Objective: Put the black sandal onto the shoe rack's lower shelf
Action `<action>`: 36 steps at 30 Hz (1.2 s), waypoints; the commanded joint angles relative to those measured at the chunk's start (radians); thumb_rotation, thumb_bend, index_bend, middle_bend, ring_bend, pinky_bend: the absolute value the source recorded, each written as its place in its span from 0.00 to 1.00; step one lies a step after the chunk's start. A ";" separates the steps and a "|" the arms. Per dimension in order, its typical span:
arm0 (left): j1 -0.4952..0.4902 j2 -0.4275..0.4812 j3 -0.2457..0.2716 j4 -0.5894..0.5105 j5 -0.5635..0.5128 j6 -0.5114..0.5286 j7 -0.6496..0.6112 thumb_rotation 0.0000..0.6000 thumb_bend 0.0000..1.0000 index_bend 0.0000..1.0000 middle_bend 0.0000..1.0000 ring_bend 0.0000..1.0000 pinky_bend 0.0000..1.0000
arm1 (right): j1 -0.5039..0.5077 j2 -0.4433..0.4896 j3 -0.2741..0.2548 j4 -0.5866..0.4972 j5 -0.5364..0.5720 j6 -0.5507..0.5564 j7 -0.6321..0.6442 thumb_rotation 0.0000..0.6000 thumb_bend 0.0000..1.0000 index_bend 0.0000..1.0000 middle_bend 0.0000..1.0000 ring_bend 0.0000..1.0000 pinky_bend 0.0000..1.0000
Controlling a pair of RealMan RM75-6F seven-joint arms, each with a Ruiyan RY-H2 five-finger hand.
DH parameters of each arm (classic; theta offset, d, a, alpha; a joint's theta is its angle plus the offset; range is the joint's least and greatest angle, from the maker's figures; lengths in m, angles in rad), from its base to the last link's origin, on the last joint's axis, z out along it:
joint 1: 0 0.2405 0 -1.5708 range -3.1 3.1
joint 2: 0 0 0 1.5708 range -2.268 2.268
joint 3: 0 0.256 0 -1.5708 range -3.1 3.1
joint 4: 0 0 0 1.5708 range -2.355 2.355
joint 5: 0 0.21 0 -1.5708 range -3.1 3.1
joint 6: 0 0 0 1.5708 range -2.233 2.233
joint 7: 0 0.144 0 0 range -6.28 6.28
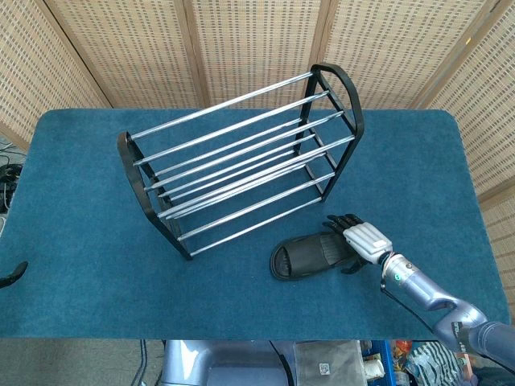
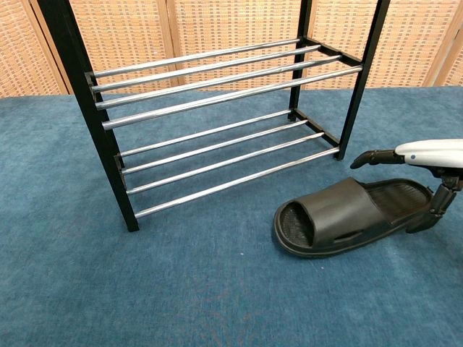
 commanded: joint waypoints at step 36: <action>0.002 0.005 0.009 0.000 0.019 0.008 -0.024 1.00 0.25 0.00 0.00 0.00 0.00 | -0.043 0.000 -0.051 0.021 0.077 0.144 0.060 1.00 0.57 0.56 0.58 0.45 0.39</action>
